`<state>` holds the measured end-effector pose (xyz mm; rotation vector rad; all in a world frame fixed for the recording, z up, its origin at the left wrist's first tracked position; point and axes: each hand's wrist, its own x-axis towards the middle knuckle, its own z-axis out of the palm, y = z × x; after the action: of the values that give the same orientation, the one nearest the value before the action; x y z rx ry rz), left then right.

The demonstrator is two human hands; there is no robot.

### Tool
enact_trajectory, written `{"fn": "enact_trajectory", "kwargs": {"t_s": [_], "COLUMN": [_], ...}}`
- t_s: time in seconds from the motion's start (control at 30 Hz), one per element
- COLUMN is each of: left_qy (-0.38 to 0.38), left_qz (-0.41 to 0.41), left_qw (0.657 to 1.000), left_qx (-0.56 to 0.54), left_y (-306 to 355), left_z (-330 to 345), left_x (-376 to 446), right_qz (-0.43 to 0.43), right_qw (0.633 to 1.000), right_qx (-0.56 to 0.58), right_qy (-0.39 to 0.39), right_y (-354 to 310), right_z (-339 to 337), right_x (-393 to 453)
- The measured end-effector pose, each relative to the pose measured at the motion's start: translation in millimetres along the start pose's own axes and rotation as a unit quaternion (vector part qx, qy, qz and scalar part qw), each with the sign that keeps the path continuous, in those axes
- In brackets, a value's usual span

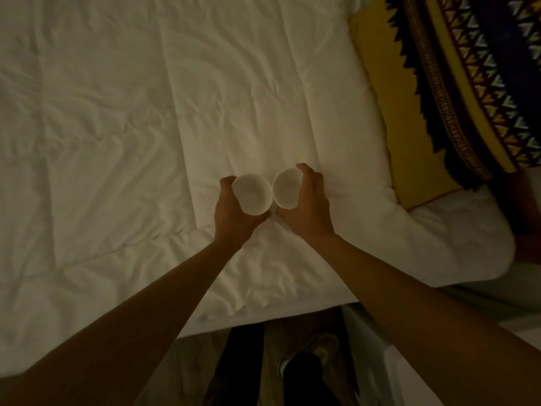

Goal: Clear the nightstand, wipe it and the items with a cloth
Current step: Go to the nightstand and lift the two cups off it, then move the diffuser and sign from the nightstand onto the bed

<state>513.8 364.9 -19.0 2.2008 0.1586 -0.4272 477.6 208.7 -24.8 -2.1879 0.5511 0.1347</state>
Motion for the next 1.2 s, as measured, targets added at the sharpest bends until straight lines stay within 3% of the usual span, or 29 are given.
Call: {"fn": "enact_trajectory", "kwargs": {"t_s": [0.47, 0.73, 0.97, 1.2], "left_qy": [-0.04, -0.061, -0.128, -0.234], "left_qz": [0.057, 0.154, 0.259, 0.348], "left_qw": [0.987, 0.948, 0.906, 0.864], "left_qx": [0.146, 0.271, 0.309, 0.279], "left_y": [10, 52, 106, 138], "left_z": [-26, -19, 28, 100], "left_x": [-9, -25, -55, -109], "right_qz": [-0.02, -0.017, 0.051, 0.156], "right_qw": [0.996, 0.997, 0.995, 0.975], "right_qx": [-0.079, -0.078, -0.064, -0.032], "right_qy": [-0.02, -0.001, 0.065, 0.155], "right_y": [-2, 1, 45, 116], "right_z": [-21, -68, -125, -175], "right_x": [-10, -34, -77, -153]}}
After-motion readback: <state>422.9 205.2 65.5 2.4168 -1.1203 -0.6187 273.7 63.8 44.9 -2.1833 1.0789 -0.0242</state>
